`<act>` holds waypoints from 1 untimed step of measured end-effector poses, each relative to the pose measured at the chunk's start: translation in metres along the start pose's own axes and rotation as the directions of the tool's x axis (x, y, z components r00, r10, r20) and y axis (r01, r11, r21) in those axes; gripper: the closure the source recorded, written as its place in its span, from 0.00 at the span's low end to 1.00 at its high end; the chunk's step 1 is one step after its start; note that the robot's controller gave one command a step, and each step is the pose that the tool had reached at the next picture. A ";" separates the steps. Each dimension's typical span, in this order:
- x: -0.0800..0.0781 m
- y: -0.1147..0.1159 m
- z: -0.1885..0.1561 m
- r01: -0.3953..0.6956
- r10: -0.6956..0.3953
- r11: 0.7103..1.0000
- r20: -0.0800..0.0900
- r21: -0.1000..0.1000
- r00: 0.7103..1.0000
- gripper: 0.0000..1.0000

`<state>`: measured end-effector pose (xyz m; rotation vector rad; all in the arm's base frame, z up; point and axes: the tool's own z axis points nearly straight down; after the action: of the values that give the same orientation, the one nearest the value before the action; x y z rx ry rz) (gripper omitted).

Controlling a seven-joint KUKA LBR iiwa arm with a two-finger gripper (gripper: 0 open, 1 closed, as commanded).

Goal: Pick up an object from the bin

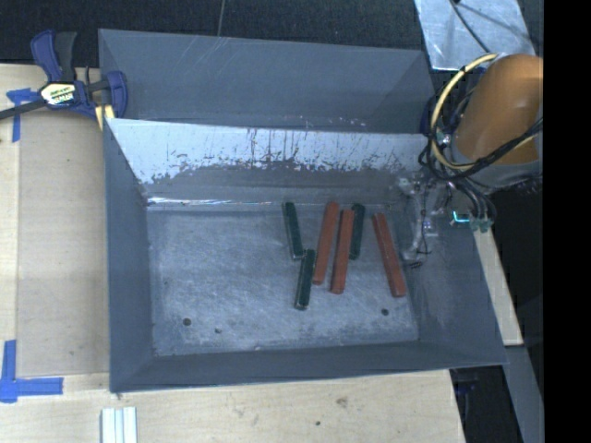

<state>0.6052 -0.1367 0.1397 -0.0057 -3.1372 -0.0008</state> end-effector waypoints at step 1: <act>-0.002 0.000 -0.005 0.003 -0.003 1.000 0.008 0.002 1.000 0.00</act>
Offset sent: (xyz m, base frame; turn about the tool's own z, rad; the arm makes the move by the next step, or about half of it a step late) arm -0.0093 0.0717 -0.0697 -0.4931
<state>0.6074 -0.1362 0.1447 -0.0005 -3.1456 0.0016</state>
